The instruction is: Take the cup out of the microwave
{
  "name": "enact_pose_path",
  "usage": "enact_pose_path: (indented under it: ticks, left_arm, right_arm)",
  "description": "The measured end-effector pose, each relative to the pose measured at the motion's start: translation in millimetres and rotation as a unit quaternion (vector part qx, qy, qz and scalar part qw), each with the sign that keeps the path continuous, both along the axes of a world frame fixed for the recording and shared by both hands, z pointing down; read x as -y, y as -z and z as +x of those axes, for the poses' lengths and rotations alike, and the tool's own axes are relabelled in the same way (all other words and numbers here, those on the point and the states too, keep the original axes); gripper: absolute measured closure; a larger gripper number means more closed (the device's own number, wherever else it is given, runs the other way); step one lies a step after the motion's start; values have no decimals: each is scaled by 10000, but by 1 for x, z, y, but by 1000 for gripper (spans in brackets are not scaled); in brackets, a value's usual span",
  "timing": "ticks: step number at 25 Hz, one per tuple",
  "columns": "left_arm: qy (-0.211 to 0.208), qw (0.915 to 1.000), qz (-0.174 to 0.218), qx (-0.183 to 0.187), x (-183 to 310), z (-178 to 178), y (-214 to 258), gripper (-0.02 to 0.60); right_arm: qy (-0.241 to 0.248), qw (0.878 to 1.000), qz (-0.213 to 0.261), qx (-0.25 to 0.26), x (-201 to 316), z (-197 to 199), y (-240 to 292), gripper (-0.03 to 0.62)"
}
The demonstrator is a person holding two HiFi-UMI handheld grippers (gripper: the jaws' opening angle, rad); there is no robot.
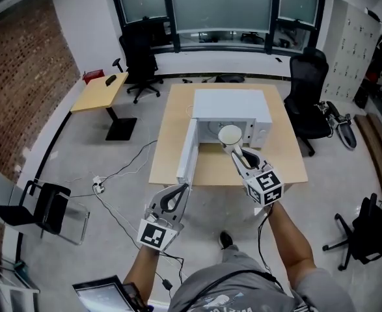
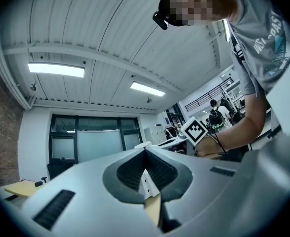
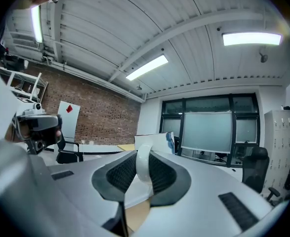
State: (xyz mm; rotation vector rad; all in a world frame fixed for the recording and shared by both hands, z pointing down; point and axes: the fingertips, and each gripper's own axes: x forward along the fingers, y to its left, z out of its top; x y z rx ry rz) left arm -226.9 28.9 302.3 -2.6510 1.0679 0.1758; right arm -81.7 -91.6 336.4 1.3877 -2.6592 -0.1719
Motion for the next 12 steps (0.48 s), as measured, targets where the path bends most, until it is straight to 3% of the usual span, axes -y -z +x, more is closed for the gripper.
enact_pose_path:
  ticks: [6,12]
  left_arm:
    - [-248,9996,133,36,-26,3,8,555]
    - [-613,9978,223,85,-29,27,13,555]
  right_arm:
    - [184,9997,105,135,-71,6,34,520]
    - [104,9997,104,207,-122,32,55,520]
